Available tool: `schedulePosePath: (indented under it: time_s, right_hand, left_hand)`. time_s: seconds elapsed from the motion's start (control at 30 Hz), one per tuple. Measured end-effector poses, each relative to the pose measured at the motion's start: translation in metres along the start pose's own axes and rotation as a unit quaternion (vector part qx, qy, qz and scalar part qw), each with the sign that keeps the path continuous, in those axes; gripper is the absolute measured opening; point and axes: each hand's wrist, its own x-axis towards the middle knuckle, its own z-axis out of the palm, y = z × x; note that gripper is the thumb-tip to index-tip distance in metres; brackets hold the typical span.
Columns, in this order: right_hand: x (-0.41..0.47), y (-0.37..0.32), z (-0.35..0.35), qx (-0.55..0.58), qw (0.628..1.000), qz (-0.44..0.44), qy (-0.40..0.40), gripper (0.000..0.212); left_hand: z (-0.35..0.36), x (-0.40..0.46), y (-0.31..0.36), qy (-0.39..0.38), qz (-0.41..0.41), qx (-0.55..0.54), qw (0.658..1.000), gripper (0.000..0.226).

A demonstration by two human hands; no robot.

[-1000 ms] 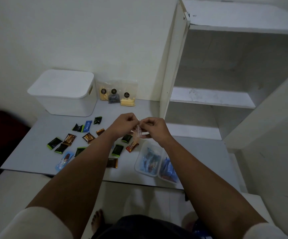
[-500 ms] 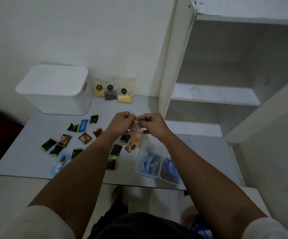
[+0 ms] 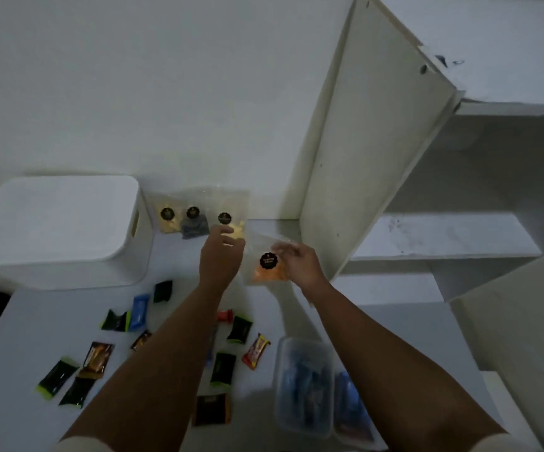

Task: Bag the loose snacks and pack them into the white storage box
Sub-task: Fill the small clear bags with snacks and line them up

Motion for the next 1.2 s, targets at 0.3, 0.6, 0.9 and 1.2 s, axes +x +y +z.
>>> schedulePosePath:
  time_s: [0.3,0.6,0.9,1.2]
  right_hand:
    - [0.132,0.001,0.03,0.059,0.992,0.087,0.064,0.021]
    - [0.198,0.029,0.057,0.018,0.989,0.098,0.111,0.014]
    - [0.181,0.041,0.053,-0.086,0.982,0.124,0.115,0.061]
    - [0.071,0.06,0.021,-0.096,0.988,0.115,0.05,0.051]
  left_hand:
    - [0.063,0.113,-0.049,-0.137,-0.025,0.157,0.978,0.032]
    - [0.102,0.151,-0.072,-0.111,-0.151,0.07,0.98,0.02]
    - [0.102,0.137,-0.077,-0.051,-0.195,-0.051,0.978,0.07]
    - [0.077,0.052,-0.081,-0.075,-0.168,-0.049,0.982,0.067]
